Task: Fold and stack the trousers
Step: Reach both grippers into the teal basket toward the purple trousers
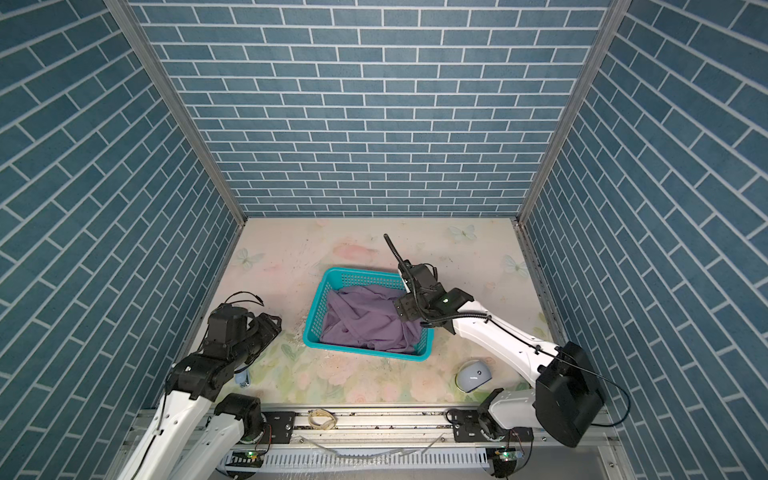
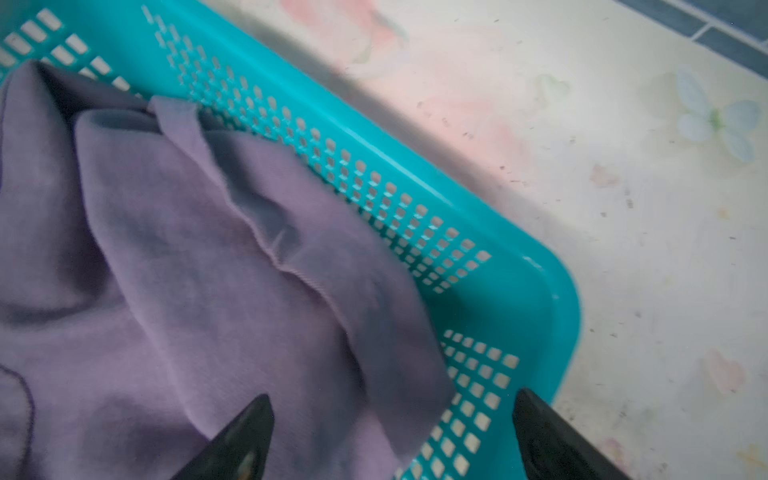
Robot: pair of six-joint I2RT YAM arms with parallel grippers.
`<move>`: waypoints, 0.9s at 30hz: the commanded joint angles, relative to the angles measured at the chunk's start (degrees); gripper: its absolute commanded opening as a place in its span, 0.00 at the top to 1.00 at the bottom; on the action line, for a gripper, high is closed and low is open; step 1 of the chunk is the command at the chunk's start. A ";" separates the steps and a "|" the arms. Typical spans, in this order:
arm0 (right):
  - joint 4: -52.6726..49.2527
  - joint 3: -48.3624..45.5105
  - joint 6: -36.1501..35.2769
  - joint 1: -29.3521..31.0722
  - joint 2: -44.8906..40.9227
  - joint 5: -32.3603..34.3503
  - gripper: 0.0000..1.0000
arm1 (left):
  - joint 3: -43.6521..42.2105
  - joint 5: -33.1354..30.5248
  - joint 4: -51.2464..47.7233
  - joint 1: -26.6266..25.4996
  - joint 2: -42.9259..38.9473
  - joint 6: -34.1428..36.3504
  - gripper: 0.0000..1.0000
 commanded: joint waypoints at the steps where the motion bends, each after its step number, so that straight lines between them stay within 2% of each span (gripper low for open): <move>1: 1.11 3.98 2.94 2.51 4.01 -3.89 0.09 | -1.39 1.06 -3.77 -2.62 -0.95 -4.29 0.32; 7: 4.04 4.26 6.76 3.50 8.93 -11.33 0.11 | -4.09 0.00 5.90 -9.26 6.04 -6.00 0.30; 11: 4.31 5.58 7.95 3.53 13.19 -12.97 0.11 | -2.24 -2.37 14.45 -14.32 14.98 -6.00 0.30; 13: 3.91 6.47 8.58 3.45 14.95 -13.43 0.15 | -0.69 -2.46 18.25 -15.87 20.35 -6.02 0.29; 16: 3.42 7.89 9.11 2.50 16.58 -14.24 0.32 | 2.75 -2.31 22.67 -18.37 29.48 -5.30 0.30; 17: 3.46 8.20 9.51 1.75 16.87 -15.84 0.45 | 4.40 -2.19 24.24 -19.14 32.59 -4.79 0.31; 18: 3.50 8.35 10.28 0.67 16.95 -16.64 0.67 | 6.17 -1.86 25.44 -19.86 35.76 -4.05 0.31; 21: 2.88 9.37 12.07 -3.94 16.54 -18.72 0.99 | 12.67 -0.80 27.10 -21.17 43.94 -1.78 0.32; 23: 1.30 11.39 12.11 -7.12 15.80 -18.95 1.00 | 16.97 -0.06 27.55 -21.73 48.43 -0.39 0.33; 27: -3.44 18.83 8.53 -10.50 13.59 -14.97 1.00 | 25.58 1.75 28.05 -22.53 56.82 1.55 0.33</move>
